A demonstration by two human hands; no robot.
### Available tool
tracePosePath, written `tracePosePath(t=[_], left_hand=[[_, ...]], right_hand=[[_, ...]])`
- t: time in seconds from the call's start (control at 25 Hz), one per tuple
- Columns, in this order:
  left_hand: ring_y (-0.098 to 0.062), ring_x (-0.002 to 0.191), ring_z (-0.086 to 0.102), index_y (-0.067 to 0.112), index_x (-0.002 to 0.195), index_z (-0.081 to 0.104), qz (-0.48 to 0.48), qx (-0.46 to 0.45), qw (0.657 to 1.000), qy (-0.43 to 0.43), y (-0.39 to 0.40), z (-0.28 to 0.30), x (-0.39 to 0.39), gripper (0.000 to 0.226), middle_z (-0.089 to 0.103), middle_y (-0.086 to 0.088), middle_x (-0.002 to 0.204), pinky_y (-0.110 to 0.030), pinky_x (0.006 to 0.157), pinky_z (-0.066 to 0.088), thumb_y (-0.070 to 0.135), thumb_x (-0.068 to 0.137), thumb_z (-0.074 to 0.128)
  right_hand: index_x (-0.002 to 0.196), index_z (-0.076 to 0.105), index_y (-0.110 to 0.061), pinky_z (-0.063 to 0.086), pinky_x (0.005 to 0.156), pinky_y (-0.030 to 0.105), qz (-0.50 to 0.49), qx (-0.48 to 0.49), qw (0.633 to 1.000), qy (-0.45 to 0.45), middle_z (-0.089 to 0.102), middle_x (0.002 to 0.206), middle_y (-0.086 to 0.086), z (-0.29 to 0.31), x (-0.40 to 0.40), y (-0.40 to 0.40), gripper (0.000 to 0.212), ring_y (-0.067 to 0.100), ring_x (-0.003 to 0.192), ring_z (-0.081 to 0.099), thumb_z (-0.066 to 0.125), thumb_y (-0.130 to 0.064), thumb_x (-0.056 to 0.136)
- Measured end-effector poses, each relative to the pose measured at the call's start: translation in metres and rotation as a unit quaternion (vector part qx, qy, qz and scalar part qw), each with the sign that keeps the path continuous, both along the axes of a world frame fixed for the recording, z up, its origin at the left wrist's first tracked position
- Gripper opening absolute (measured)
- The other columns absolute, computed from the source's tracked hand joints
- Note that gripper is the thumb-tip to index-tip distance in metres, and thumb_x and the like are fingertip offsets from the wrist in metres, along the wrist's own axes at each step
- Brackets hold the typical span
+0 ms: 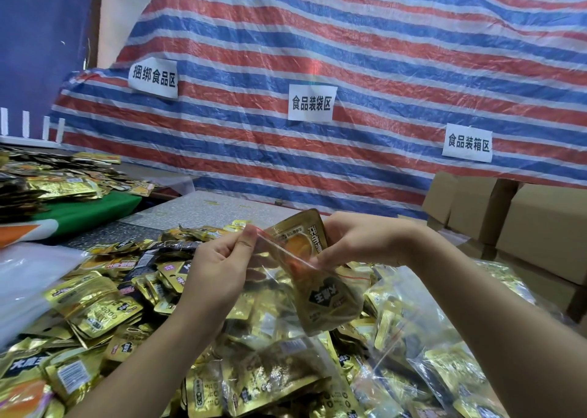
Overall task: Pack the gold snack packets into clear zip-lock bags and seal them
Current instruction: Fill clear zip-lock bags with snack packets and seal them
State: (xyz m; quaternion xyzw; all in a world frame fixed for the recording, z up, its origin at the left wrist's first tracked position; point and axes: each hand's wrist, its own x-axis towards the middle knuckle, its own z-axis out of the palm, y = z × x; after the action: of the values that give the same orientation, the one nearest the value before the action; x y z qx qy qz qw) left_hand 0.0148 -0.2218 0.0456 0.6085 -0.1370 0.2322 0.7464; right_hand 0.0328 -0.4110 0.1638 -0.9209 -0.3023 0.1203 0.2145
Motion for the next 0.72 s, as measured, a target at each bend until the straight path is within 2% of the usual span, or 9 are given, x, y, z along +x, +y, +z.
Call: tracePosePath(t=[0.08,0.2,0.32,0.48,0.6,0.68,0.72], left_hand=[[-0.024,0.07,0.073,0.028,0.082,0.08,-0.004,0.018,1.0,-0.011,-0.003,-0.001,-0.001,0.032,0.076,-0.009,0.079,-0.032,0.06,0.059,0.043,0.088,0.052],[-0.028,0.075,0.074,0.024,0.083,0.08,-0.016,0.062,0.998,-0.025,-0.009,-0.003,-0.003,0.032,0.076,-0.01,0.079,-0.035,0.067,0.062,0.042,0.087,0.054],[-0.022,0.073,0.074,0.032,0.081,0.08,0.007,0.058,0.998,-0.017,-0.011,-0.004,-0.003,0.027,0.076,-0.003,0.077,-0.03,0.061,0.061,0.045,0.082,0.057],[-0.019,0.071,0.074,0.028,0.081,0.079,0.036,0.055,0.998,-0.022,-0.007,-0.001,-0.002,0.032,0.076,-0.004,0.078,-0.035,0.058,0.061,0.047,0.086,0.054],[-0.023,0.07,0.074,0.021,0.079,0.078,0.036,0.027,0.999,-0.015,-0.006,0.0,-0.001,0.036,0.076,-0.006,0.081,-0.038,0.057,0.061,0.046,0.089,0.053],[-0.025,0.072,0.074,0.024,0.08,0.077,0.041,0.011,0.999,-0.007,-0.006,0.003,-0.001,0.037,0.077,-0.004,0.083,-0.044,0.062,0.061,0.048,0.089,0.051],[-0.025,0.072,0.074,0.025,0.079,0.077,0.042,0.003,0.999,-0.005,-0.006,0.005,-0.001,0.037,0.077,-0.004,0.082,-0.045,0.061,0.061,0.049,0.088,0.05]], right_hand=[[0.104,0.068,-0.006,0.055,0.092,0.045,0.008,-0.092,0.996,-0.022,0.074,0.102,0.011,-0.001,-0.002,0.006,0.014,0.025,0.094,0.07,0.065,-0.014,0.092],[0.089,0.064,-0.015,0.05,0.066,0.028,0.016,-0.232,0.972,-0.041,0.068,0.085,0.003,-0.006,-0.006,0.024,0.004,0.014,0.071,0.061,0.062,-0.018,0.092],[0.091,0.066,-0.016,0.048,0.063,0.028,0.014,-0.284,0.956,-0.07,0.067,0.083,0.001,-0.01,-0.005,0.036,0.009,0.013,0.07,0.06,0.063,-0.024,0.091],[0.086,0.07,-0.014,0.042,0.059,0.027,0.02,-0.234,0.961,-0.149,0.065,0.076,-0.003,-0.009,-0.002,0.027,0.027,0.009,0.064,0.052,0.069,-0.04,0.09],[0.08,0.069,-0.013,0.039,0.053,0.023,0.013,-0.14,0.972,-0.189,0.064,0.07,-0.005,-0.006,-0.002,0.017,0.038,0.004,0.056,0.049,0.057,-0.045,0.096],[0.077,0.067,-0.014,0.037,0.047,0.017,0.006,-0.073,0.982,-0.172,0.064,0.063,-0.011,-0.003,-0.007,0.011,0.05,-0.001,0.048,0.047,0.048,-0.057,0.095],[0.079,0.067,-0.013,0.037,0.047,0.016,0.013,-0.062,0.983,-0.171,0.064,0.064,-0.011,-0.001,-0.01,0.007,0.051,-0.001,0.049,0.047,0.05,-0.059,0.093]])
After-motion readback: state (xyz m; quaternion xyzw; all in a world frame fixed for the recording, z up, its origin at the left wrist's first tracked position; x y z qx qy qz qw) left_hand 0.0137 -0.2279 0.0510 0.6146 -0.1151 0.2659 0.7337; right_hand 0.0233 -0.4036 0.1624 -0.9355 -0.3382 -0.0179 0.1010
